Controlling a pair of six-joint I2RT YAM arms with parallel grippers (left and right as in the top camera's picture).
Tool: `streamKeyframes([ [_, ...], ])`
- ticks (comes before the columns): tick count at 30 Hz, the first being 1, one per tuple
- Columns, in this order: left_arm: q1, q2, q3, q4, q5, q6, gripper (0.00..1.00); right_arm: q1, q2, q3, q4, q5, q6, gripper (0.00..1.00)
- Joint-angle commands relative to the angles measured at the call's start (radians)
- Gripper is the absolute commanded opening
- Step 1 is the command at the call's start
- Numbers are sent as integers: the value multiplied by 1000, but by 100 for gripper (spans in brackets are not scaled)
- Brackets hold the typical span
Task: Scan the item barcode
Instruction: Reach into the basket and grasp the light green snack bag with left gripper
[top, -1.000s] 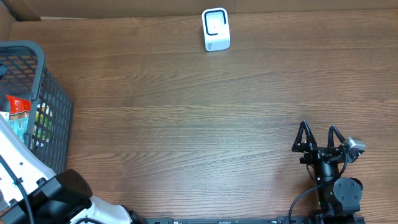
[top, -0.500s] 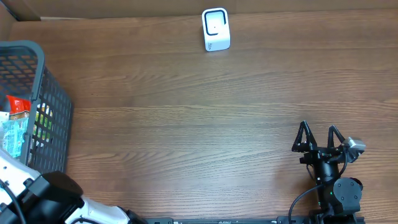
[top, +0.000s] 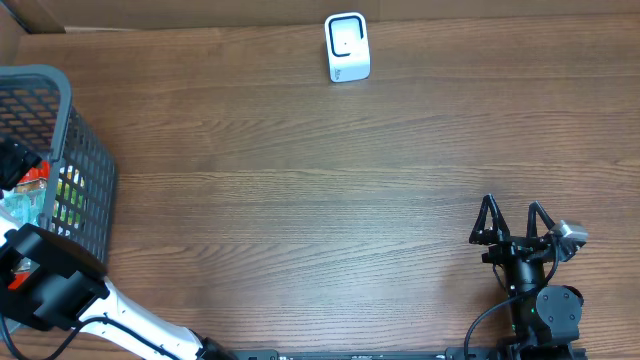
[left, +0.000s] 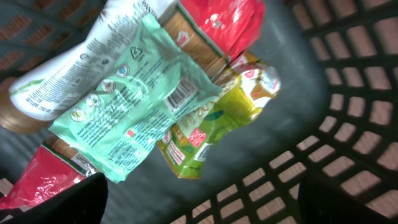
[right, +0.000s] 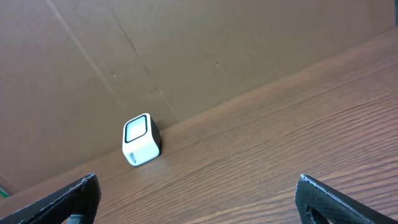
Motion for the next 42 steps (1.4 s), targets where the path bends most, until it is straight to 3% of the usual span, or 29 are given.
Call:
streamKeyframes([
  [1,4,-3,-5,-7,-37,27,88,-2,-9,-11,5,7,3,100],
  [7,58,-3,-42,-21,-55,44,88,-2,-9,-11,5,7,3,100],
  [15,131,-3,-160,35,13,178,87,-2,-9,-11,5,7,3,100],
  [24,129,-2,-172,158,14,320,90,-2,-9,-11,5,7,3,100],
  [29,137,-2,-206,206,84,442,91,-2,-9,-11,5,7,3,100],
  [42,177,-2,-315,287,19,459,97,-2,-9,-11,5,7,3,100],
])
